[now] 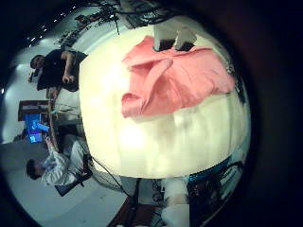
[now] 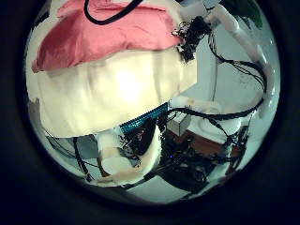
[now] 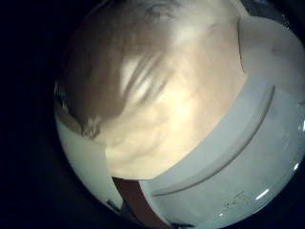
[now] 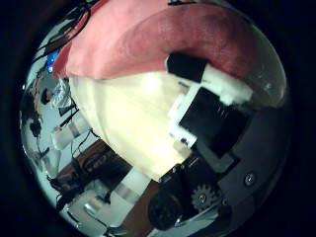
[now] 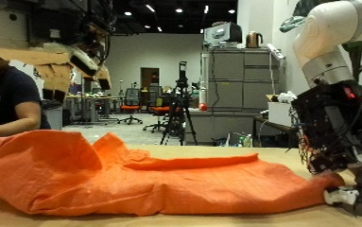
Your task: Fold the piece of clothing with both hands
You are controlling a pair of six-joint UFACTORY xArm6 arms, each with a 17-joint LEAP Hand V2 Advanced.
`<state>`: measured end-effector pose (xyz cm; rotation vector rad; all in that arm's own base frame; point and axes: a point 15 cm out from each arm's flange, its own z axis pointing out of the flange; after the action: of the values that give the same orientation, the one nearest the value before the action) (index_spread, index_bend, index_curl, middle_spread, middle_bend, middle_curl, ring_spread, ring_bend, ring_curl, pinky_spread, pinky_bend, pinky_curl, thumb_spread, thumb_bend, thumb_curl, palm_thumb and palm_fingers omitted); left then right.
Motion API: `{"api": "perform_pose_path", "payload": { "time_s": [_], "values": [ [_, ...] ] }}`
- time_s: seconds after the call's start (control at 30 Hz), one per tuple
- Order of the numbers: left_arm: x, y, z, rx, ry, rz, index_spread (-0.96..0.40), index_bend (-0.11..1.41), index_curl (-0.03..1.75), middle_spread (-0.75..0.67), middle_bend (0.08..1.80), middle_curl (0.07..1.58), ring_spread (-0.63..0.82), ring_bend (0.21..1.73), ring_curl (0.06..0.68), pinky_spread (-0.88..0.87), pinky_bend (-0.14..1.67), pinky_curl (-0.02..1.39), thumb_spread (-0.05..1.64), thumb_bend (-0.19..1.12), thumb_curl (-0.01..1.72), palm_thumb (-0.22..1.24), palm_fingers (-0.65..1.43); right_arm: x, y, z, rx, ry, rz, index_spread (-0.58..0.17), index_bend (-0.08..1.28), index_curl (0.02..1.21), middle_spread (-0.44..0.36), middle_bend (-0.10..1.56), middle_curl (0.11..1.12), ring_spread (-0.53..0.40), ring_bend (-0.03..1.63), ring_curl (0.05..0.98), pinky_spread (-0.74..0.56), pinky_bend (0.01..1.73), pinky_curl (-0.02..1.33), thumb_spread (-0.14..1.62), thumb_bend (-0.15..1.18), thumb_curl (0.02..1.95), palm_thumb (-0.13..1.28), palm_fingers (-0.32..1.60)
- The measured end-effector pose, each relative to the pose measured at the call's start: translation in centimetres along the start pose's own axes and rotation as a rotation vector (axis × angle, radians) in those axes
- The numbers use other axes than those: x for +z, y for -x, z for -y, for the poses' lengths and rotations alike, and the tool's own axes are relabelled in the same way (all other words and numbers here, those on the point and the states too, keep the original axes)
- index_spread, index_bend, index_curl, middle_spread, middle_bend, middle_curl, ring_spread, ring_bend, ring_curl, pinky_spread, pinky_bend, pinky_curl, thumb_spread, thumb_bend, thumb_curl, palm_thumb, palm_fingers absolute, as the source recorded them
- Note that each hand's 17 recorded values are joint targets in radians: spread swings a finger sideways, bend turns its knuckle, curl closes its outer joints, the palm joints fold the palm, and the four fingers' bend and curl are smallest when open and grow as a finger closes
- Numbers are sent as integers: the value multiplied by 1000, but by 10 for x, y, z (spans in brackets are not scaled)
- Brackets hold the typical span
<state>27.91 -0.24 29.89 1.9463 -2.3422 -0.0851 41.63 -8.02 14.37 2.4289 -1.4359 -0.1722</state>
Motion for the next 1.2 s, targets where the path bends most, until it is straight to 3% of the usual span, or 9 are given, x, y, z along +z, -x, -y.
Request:
{"api": "perform_pose_path", "payload": {
  "time_s": [0.1, 0.33, 0.63, 0.93, 1.2],
  "values": [
    [-10, 18, 0, -37, -10, 17, 67, 165, 293, 334, 197, 326, 498, 514, 232, 450, 373, 317, 1031, -24, 282, 217, 62, -12, -8, -12, 8, -17, -6, -301, 801, 620, -161, 988, 648, -250, 1066, 521, -455, 901, 576, 944, 25, 426, 997, 1391],
    [-13, 49, -10, -71, -4, 18, 68, 159, 294, 309, 196, 325, 493, 512, 227, 451, 371, 313, 1022, -26, 282, 214, 69, -43, -17, -39, 36, -43, -18, -252, 1038, 737, -150, 1181, 747, -236, 1263, 625, -381, 1095, 715, 1029, 64, 502, 1125, 1190],
    [-13, 75, -29, -112, 5, 12, 61, 160, 294, 308, 196, 327, 491, 508, 222, 452, 366, 309, 1017, -26, 285, 215, 74, -105, -2, -61, 22, -125, -42, -226, 1118, 778, -143, 1256, 803, -227, 1339, 684, -327, 1161, 818, 1085, 52, 572, 1145, 1089],
    [-6, 98, -45, -153, 14, -7, 60, 159, 294, 306, 194, 325, 491, 508, 219, 452, 366, 308, 1017, -25, 284, 214, 75, -189, 79, -15, -128, -316, -35, -214, 1141, 789, -138, 1280, 830, -226, 1350, 720, -300, 1146, 903, 1124, 26, 646, 1148, 1066],
    [-1, 108, -52, -182, 20, -17, 59, 161, 295, 303, 192, 322, 492, 507, 215, 452, 368, 308, 1017, -25, 283, 214, 73, -250, 178, 50, -323, -410, -36, -214, 1134, 793, -135, 1292, 839, -227, 1342, 737, -283, 1120, 962, 1137, 9, 693, 1153, 1060]
  ]
}}
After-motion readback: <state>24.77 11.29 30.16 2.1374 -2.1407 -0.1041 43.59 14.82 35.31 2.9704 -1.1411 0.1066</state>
